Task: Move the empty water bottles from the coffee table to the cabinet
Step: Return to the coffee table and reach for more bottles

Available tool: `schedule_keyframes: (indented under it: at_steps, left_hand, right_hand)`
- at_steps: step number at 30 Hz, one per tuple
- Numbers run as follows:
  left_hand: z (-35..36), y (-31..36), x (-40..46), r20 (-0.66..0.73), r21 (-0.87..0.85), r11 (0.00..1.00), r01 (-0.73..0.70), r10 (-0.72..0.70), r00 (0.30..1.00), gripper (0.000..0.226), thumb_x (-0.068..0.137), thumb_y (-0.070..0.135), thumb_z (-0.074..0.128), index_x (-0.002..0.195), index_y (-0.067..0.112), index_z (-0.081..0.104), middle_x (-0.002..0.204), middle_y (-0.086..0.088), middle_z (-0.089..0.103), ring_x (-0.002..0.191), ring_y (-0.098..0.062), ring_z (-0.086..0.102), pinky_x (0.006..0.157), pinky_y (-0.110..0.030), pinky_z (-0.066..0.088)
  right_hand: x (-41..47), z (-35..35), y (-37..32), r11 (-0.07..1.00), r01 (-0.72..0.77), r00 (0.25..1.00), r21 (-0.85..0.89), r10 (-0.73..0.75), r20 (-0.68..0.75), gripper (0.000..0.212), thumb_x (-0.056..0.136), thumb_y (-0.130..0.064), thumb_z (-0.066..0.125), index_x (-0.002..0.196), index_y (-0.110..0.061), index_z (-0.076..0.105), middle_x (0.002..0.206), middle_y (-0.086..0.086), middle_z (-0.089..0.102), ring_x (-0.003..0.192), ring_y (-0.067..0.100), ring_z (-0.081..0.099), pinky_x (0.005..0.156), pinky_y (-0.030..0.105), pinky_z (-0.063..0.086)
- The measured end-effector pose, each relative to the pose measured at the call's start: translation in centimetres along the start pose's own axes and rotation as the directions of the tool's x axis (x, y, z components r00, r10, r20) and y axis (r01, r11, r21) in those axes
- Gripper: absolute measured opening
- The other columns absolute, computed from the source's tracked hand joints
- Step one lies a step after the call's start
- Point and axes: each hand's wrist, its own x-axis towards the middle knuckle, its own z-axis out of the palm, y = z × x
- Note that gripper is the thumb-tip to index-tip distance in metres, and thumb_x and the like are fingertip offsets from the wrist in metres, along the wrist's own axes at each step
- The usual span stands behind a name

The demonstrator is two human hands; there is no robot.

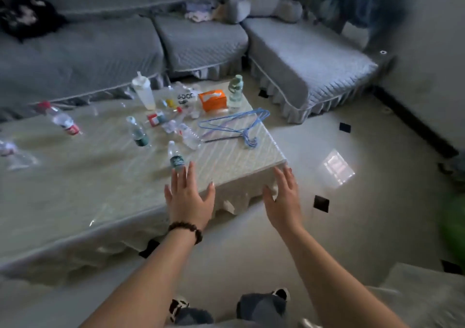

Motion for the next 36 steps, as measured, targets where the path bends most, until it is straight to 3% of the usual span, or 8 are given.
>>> schedule_keyframes:
  at_steps: [3,9,18,27,31,36]
  left_hand:
    - [-4.5,-7.6,0.5,-0.054,0.003,0.993,0.121,-0.121,0.991,0.070,0.091,0.046,0.048,0.150,0.020,0.021,0.157,-0.006,0.022,0.147,-0.024,0.011,0.117,-0.049,0.007]
    - [-12.4,-19.9,0.3,-0.180,-0.011,0.942,0.336,-0.332,0.926,0.071,0.092,0.051,0.044,0.151,0.020,0.017,0.159,-0.004,0.016,0.147,-0.023,0.005,0.118,-0.047,0.005]
    - [-17.8,-31.3,1.6,-0.263,-0.085,0.832,0.548,-0.550,0.793,0.072,0.092,0.054,0.039,0.151,0.023,0.012,0.160,-0.002,0.012,0.147,-0.020,0.000,0.118,-0.044,0.001]
    - [-20.5,-41.0,12.4,-0.298,-0.134,0.793,0.595,-0.605,0.739,0.073,0.091,0.049,0.047,0.150,0.020,0.017,0.158,-0.004,0.018,0.147,-0.021,0.006,0.119,-0.045,0.006]
    - [-21.9,-45.7,19.3,-0.295,-0.202,0.800,0.565,-0.600,0.743,0.073,0.089,0.037,0.058,0.149,0.013,0.023,0.156,-0.009,0.023,0.146,-0.025,0.013,0.118,-0.044,0.013]
    - [-22.8,-51.4,26.0,-0.269,-0.299,0.798,0.523,-0.597,0.756,0.073,0.087,0.031,0.062,0.147,0.010,0.027,0.153,-0.014,0.028,0.144,-0.026,0.020,0.116,-0.036,0.018]
  right_hand:
    - [-1.1,6.2,-5.6,0.996,0.086,0.989,0.011,-0.087,0.116,0.050,0.090,-0.018,0.060,0.137,-0.015,0.046,0.155,0.011,0.027,0.146,0.027,0.018,0.116,0.048,0.022]
    - [-3.0,16.4,-15.4,0.968,0.246,0.910,0.043,-0.246,0.333,0.052,0.095,-0.033,0.052,0.143,-0.023,0.036,0.159,0.000,0.018,0.148,0.014,0.005,0.118,0.045,0.018]
    - [-2.9,27.3,-25.3,0.927,0.370,0.796,0.060,-0.350,0.494,0.053,0.095,-0.038,0.048,0.144,-0.026,0.034,0.159,-0.004,0.016,0.147,0.011,0.006,0.118,0.044,0.021]
    - [3.6,39.9,-33.8,0.911,0.404,0.752,0.083,-0.382,0.537,0.052,0.095,-0.035,0.051,0.143,-0.024,0.037,0.158,-0.001,0.020,0.147,0.014,0.008,0.118,0.043,0.019]
    - [7.7,46.1,-37.5,0.909,0.412,0.729,0.065,-0.371,0.575,0.052,0.095,-0.035,0.050,0.143,-0.023,0.036,0.158,-0.001,0.020,0.147,0.013,0.007,0.118,0.038,0.018]
    - [11.5,52.4,-41.0,0.912,0.408,0.711,0.047,-0.350,0.610,0.052,0.094,-0.034,0.051,0.143,-0.021,0.038,0.158,0.000,0.021,0.147,0.014,0.010,0.118,0.043,0.022]
